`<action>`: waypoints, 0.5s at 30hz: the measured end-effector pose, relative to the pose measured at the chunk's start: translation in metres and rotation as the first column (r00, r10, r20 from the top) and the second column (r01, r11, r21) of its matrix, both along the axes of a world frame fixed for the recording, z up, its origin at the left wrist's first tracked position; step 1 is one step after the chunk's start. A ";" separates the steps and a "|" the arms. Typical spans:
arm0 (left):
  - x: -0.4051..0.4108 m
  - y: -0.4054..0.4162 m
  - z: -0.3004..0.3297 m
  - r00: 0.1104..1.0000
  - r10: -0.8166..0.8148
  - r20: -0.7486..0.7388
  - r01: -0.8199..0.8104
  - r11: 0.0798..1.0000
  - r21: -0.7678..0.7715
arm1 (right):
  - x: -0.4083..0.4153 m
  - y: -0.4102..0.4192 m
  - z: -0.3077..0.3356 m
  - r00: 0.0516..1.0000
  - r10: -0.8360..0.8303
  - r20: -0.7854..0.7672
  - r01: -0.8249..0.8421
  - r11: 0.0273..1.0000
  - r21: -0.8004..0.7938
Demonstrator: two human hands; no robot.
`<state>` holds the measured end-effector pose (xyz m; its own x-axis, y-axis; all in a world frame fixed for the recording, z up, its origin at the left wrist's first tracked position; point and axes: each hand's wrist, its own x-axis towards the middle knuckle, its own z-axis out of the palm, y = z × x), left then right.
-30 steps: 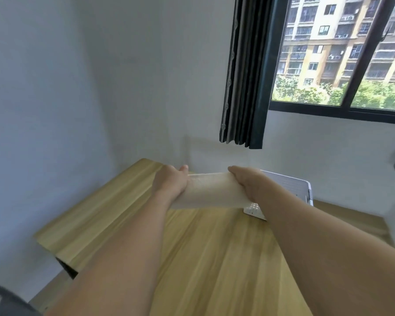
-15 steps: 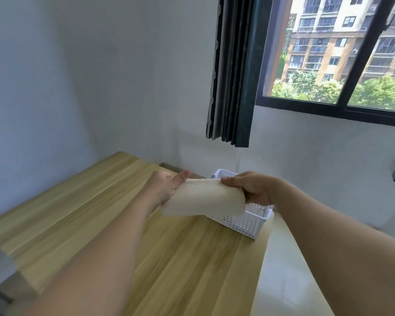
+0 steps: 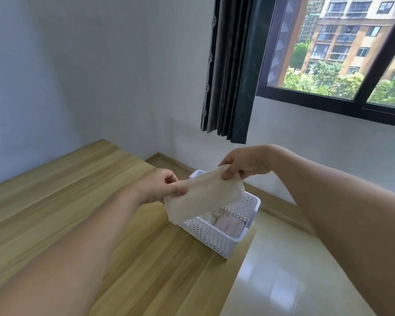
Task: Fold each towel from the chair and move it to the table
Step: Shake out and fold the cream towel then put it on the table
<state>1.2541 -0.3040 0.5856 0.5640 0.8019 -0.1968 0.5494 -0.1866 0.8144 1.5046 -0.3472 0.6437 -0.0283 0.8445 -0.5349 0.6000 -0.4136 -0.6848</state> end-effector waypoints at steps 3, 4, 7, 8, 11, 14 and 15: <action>0.054 0.030 -0.031 0.972 -0.016 -0.235 0.036 0.996 0.080 | 0.030 0.060 -0.029 0.872 0.246 0.423 -0.284 0.958 0.030; 0.072 0.037 -0.044 0.961 -0.020 -0.274 0.038 0.997 0.061 | 0.038 0.076 -0.041 0.791 0.297 0.535 -0.361 0.933 0.015; 0.120 0.051 -0.085 0.921 -0.019 -0.388 0.018 1.000 -0.006 | 0.064 0.117 -0.090 0.630 0.398 0.667 -0.484 0.873 -0.063; 0.133 0.056 -0.099 0.909 -0.018 -0.416 0.009 1.000 -0.025 | 0.072 0.127 -0.109 0.608 0.423 0.671 -0.510 0.857 -0.078; 0.161 0.068 -0.138 0.876 -0.058 -0.479 -0.002 0.992 -0.124 | 0.090 0.140 -0.158 0.559 0.499 0.663 -0.572 0.810 -0.128; 0.177 0.073 -0.170 0.812 -0.148 -0.565 0.035 0.978 -0.207 | 0.097 0.141 -0.202 0.477 0.587 0.654 -0.642 0.741 -0.197; 0.181 0.074 -0.182 0.797 -0.170 -0.580 0.039 0.972 -0.231 | 0.096 0.139 -0.214 0.441 0.617 0.652 -0.655 0.718 -0.236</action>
